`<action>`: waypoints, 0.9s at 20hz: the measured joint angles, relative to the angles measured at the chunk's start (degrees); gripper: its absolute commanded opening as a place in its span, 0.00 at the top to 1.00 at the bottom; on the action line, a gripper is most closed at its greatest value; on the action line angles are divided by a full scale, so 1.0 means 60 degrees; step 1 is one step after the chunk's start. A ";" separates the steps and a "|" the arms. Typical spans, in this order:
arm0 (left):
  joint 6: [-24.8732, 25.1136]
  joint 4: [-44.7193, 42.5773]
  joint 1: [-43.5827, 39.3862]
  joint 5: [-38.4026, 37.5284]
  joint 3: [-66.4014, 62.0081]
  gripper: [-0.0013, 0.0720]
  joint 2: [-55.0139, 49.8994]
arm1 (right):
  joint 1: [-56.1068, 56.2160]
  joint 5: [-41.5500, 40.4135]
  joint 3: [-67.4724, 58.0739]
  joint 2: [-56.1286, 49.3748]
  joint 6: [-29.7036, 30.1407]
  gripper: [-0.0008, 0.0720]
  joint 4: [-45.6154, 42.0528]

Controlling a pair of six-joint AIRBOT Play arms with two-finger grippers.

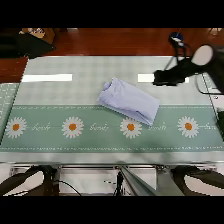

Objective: Fold the shirts.

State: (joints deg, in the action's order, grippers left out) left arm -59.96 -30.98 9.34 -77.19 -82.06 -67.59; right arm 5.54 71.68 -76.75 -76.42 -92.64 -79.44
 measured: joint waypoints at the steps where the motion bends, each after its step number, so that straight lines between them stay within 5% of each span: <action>1: -0.0025 -0.0222 0.0000 -0.0004 0.0000 0.95 0.0000 | -0.0576 0.0452 0.0171 0.0124 0.0058 0.24 -0.0080; 4: -0.0186 -0.1035 0.0000 -0.0135 0.0000 0.94 0.0000 | -0.1912 0.1118 0.1111 0.0339 0.0295 0.18 0.0572; 6: -0.0259 -0.1523 0.0000 -0.0324 0.0000 0.79 0.0000 | -0.2393 0.1071 0.2047 0.0397 0.0510 0.18 0.1268; 9: -0.0324 -0.2087 0.0000 -0.0758 0.0000 0.71 0.0000 | -0.2714 0.0102 0.3541 0.0444 0.0692 0.18 0.2481; 15: -0.0729 -0.2524 0.0000 -0.1224 0.0011 0.70 0.0000 | -0.2510 -0.2218 0.5552 0.0302 0.1239 0.19 0.4852; 17: -0.0827 -0.2561 0.0000 -0.1290 0.0011 0.70 0.0000 | -0.2091 -0.2688 0.5788 0.0015 0.1326 0.33 0.5282; 18: -0.0878 -0.2586 0.0000 -0.1300 0.0011 0.70 0.0000 | -0.1847 -0.2911 0.5854 -0.0160 0.1355 0.58 0.5584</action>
State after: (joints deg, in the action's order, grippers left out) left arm -65.23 -46.50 9.34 -84.99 -82.00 -67.59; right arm -5.54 54.22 -41.63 -77.38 -84.51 -45.93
